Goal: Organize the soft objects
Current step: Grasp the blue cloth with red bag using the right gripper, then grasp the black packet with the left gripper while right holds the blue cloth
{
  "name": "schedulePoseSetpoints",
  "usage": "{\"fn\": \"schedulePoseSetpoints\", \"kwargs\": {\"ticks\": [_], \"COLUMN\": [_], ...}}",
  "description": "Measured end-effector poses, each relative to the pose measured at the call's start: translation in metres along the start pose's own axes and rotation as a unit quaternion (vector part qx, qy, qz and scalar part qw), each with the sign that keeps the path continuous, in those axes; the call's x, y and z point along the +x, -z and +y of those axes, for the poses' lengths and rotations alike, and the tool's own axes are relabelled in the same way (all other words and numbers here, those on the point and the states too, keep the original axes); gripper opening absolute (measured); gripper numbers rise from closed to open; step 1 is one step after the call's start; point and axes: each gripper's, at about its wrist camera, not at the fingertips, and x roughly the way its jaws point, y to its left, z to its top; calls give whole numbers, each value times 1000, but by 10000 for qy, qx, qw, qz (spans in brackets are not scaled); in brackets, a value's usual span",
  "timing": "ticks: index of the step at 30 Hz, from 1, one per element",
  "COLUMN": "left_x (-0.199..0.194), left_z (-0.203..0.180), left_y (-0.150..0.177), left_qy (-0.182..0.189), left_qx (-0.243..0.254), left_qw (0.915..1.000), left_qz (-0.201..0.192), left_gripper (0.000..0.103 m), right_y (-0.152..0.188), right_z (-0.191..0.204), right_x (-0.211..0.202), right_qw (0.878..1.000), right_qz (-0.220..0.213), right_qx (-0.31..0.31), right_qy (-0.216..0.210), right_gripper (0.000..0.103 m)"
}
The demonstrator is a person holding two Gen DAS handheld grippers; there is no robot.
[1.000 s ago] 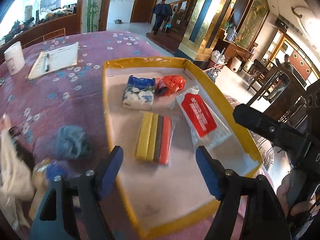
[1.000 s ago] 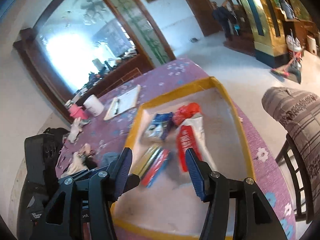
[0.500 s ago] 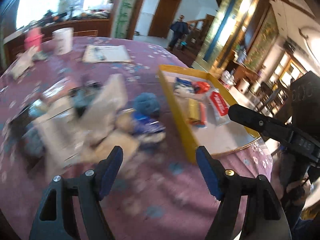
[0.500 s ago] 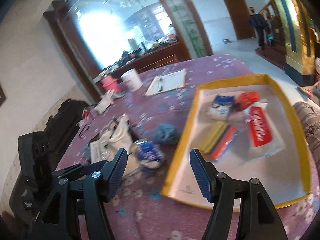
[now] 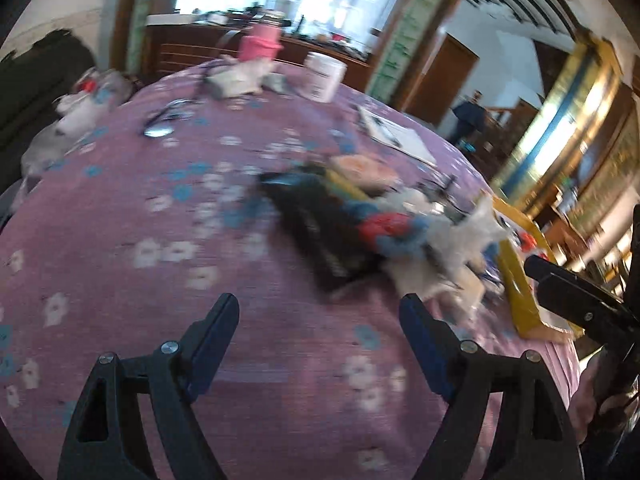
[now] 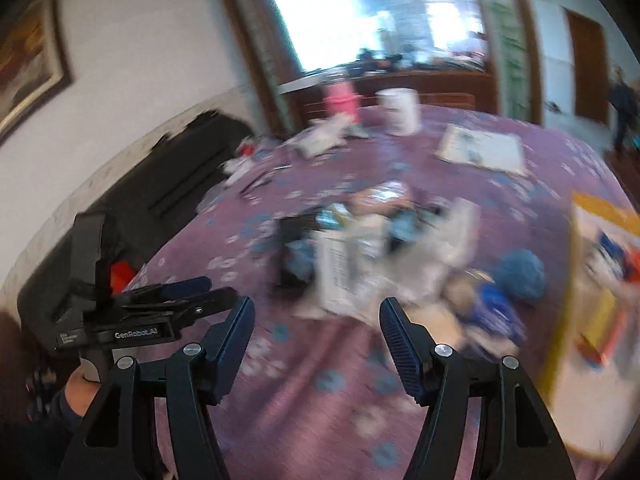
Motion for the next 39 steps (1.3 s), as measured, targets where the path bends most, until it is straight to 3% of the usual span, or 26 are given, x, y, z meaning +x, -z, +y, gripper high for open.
{"fn": "schedulePoseSetpoints", "kwargs": {"ticks": [8,10,11,12,14,16,19,25,31,33,35,37,39], "left_x": [-12,-16,-18,-21,-22,-19,-10,22,89,105,109,106,99], "left_z": [33,36,38,40,42,42,31,-4,-12,-12,-17,-19,-15], "left_y": [8,9,10,9,9,5,-2,-26,-47,-51,-53,-51,-46], "left_qy": [-74,-102,-111,-129,-177,-196,-171,-207,-353,-437,-657,-679,-450], "left_qx": [-240,-242,-248,-251,-250,-248,-174,204,34,69,179,269,160], "left_qw": [9997,9997,9996,9996,9995,9995,9997,9992,9943,9936,9937,9944,9962], "left_qz": [-11,-27,-41,-63,-82,-51,26,271,1002,1036,891,765,733], "left_gripper": [82,82,82,82,82,83,83,92,92,91,83,42,37], "right_y": [-41,-37,-30,-26,-15,-6,2,6,12,11,9,9,11], "right_z": [25,14,11,10,12,11,14,-23,-64,-67,-69,-71,-69], "right_x": [95,124,129,127,110,90,49,6,3,-1,-5,-7,-11], "right_qw": [9959,9915,9906,9913,9935,9965,9964,9928,9831,9816,9807,9798,9793], "right_qz": [551,1052,1208,1173,1004,767,0,-940,-1185,-1232,-1289,-1325,-1336], "right_qx": [-670,-572,-486,-485,-469,-276,-291,188,946,979,990,1012,999], "right_qy": [263,512,410,356,269,-166,-798,-715,-1024,-1079,-1084,-1107,-1144], "right_gripper": [69,49,39,37,36,36,36,36,36,36,36,36,36]}}
